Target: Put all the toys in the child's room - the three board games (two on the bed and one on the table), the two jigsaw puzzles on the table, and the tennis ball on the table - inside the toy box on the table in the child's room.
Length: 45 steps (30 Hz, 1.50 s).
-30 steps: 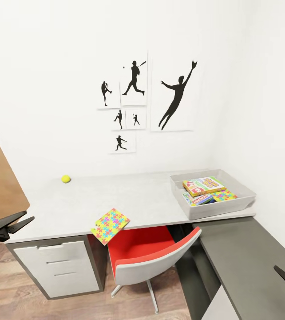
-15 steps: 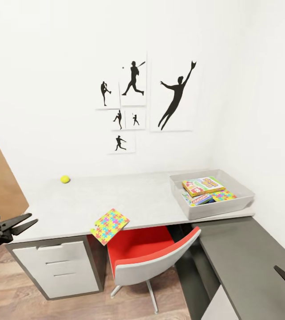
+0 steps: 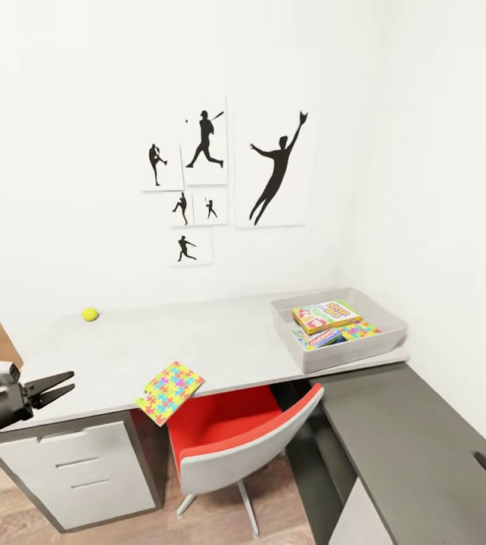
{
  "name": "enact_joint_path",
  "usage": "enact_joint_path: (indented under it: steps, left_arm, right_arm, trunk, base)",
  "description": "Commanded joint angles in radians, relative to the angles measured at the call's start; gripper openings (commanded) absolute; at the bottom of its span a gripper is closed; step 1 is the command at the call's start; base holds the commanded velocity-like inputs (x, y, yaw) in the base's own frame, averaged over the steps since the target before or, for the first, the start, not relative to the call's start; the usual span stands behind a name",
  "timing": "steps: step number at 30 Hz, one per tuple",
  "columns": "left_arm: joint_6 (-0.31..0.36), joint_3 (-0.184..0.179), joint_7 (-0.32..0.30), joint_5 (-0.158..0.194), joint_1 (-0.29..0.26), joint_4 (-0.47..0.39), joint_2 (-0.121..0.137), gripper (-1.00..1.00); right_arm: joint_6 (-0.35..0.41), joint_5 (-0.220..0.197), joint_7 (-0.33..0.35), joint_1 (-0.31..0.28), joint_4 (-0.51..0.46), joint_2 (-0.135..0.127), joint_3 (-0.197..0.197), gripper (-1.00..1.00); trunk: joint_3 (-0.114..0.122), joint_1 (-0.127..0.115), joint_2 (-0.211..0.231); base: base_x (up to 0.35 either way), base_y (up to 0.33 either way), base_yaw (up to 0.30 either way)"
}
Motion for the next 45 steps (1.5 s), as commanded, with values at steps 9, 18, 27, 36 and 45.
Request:
enact_joint_path:
  steps: [9,18,27,36,45]
  left_arm:
    - [0.006,-0.058,0.068,0.004,-0.001,0.006,-0.016,1.0]
    - [0.004,-0.077,0.086,0.004,-0.002,0.021,-0.047,1.0]
    - [0.003,-0.076,0.088,0.005,-0.002,0.024,-0.049,1.0]
    - [0.003,-0.075,0.088,0.005,-0.002,0.025,-0.05,1.0]
    - [0.003,-0.077,0.09,0.005,-0.002,0.027,-0.051,1.0]
  right_arm:
    - [0.013,-0.008,0.002,0.0,0.0,-0.003,-0.009,1.0]
    - [0.014,-0.008,0.001,0.0,0.0,-0.005,-0.009,1.0]
    - [0.011,-0.008,0.001,0.0,-0.001,-0.004,-0.009,1.0]
    - [0.011,-0.004,0.001,0.0,-0.001,-0.001,-0.01,1.0]
    - [0.009,-0.008,0.002,0.0,-0.003,0.001,-0.01,1.0]
  trunk:
    - [0.01,0.0,-0.001]
    - [0.013,0.0,-0.001]
    - [0.017,0.0,-0.001]
    - [0.018,0.0,-0.001]
    - [-0.007,0.031,-0.057]
  base:
    - [0.0,0.0,-0.187]
    - [0.0,0.0,-0.061]
    - [0.0,0.0,0.051]
    - [0.0,0.0,0.03]
    - [0.0,0.0,0.002]
